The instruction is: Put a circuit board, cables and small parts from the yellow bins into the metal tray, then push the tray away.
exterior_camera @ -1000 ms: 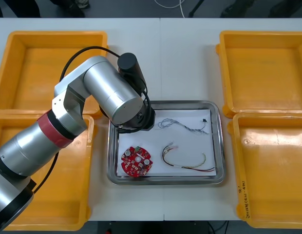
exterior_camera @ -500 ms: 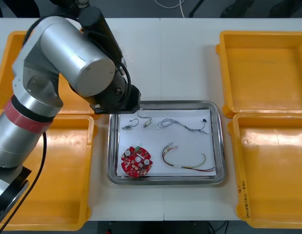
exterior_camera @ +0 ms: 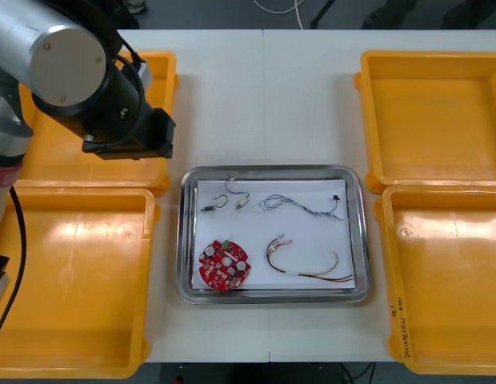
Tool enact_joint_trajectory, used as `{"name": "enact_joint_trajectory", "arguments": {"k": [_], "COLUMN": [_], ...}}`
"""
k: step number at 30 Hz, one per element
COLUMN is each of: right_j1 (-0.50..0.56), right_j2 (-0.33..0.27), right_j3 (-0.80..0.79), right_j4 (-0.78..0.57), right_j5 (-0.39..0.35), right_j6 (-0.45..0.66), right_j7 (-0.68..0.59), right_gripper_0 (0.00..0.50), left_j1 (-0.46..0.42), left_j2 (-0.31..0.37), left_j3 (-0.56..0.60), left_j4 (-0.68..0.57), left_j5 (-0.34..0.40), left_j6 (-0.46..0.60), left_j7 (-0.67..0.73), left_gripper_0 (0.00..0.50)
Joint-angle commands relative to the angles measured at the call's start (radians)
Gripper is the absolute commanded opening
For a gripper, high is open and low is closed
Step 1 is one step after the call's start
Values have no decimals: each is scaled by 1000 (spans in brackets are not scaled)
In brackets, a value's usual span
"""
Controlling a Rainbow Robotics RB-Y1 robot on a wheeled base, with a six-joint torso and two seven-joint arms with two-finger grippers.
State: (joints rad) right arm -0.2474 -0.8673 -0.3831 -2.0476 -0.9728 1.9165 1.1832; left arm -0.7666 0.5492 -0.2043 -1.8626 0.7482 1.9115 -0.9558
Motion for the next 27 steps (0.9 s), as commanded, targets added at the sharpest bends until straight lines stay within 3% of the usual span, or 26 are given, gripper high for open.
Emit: {"name": "enact_joint_trajectory", "arguments": {"k": [1, 15, 20, 27], "right_j1": [8, 8, -21, -105], "right_j2": [-48, -48, -48, -48], "right_j3": [-34, -29, 26, 130], "right_j4": [-3, -49, -92, -121], "right_j5": [-15, -43, -47, -69], "right_j6": [3, 3, 3, 3], "right_j7": [-5, 1, 0, 1], "right_gripper_0": [500, 500, 500, 500], "left_j1": [-53, -51, -40, 49], "left_j2": [72, 172, 198, 232], "left_j3": [72, 226, 255, 296], "left_j4": [34, 161, 154, 86], "left_j5": [20, 28, 31, 42], "left_j6": [8, 8, 8, 8], "left_j7": [-161, -388, -394, -390], "left_gripper_0": [500, 500, 500, 500]}}
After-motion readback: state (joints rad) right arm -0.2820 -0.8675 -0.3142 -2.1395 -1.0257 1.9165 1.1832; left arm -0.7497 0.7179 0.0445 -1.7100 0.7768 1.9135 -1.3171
